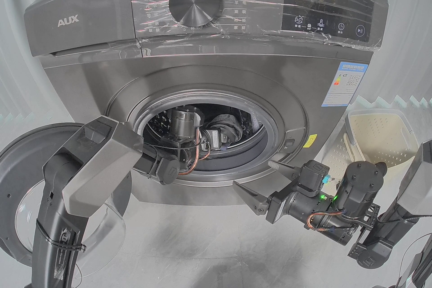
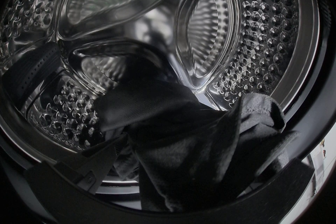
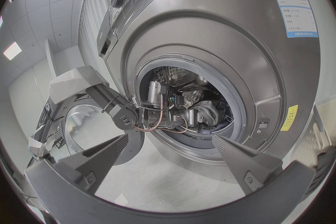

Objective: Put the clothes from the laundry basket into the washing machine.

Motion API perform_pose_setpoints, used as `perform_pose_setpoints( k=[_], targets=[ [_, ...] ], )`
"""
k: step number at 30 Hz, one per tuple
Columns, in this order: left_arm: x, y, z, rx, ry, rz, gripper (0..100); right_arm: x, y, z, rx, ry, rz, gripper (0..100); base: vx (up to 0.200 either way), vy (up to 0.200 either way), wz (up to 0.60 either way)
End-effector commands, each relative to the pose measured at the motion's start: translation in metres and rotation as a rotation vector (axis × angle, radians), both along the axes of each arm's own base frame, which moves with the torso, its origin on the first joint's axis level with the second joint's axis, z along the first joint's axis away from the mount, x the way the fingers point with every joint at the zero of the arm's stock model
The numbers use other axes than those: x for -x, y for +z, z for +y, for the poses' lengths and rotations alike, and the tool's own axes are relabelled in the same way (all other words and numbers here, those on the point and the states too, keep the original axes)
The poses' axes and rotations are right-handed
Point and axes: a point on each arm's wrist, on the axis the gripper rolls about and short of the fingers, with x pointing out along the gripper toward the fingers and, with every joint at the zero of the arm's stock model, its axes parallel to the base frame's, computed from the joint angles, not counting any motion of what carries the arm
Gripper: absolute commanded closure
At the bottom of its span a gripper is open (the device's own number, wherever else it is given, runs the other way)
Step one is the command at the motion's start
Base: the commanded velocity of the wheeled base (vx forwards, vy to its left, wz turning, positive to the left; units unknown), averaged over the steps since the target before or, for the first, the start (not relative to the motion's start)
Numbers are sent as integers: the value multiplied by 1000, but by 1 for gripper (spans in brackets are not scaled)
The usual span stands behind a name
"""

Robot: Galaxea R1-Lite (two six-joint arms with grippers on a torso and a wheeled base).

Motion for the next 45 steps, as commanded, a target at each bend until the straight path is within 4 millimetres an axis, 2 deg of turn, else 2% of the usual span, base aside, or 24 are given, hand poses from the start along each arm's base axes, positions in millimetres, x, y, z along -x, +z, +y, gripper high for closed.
perform_pose_setpoints(
  k=[1,6,8,11,14,15,22,35,40,45],
  targets=[
    [4,12,-3,16,-10,-36,0,0,0,0,1,0,1,0,0,0,0],
    [8,9,-9,16,-20,-33,0,-1,0,1,-2,0,-2,0,0,0,0],
    [-1,15,-12,47,2,-84,0,-1,0,1,-2,0,-2,0,0,0,0],
    [-7,6,-10,35,38,-78,0,-1,0,0,-2,-3,-2,0,0,0,0],
    [2,-13,-6,-29,30,-10,0,-3,0,-2,0,-15,0,0,0,0,0],
    [4,-13,-6,-32,25,-10,0,-4,0,-3,0,-20,0,0,0,0,0],
    [12,-2,-2,-26,21,-25,0,-16,-10,-7,10,-69,26,0,0,0,0],
    [39,-16,17,-144,5,27,0,-16,-8,-5,-2,-78,21,0,0,0,0],
    [49,-16,19,-140,-71,21,0,-15,-7,-5,-2,-77,21,0,0,0,0],
    [51,-4,11,-60,-192,-72,0,-15,-8,-3,-1,-72,25,0,0,0,0]
  ],
)
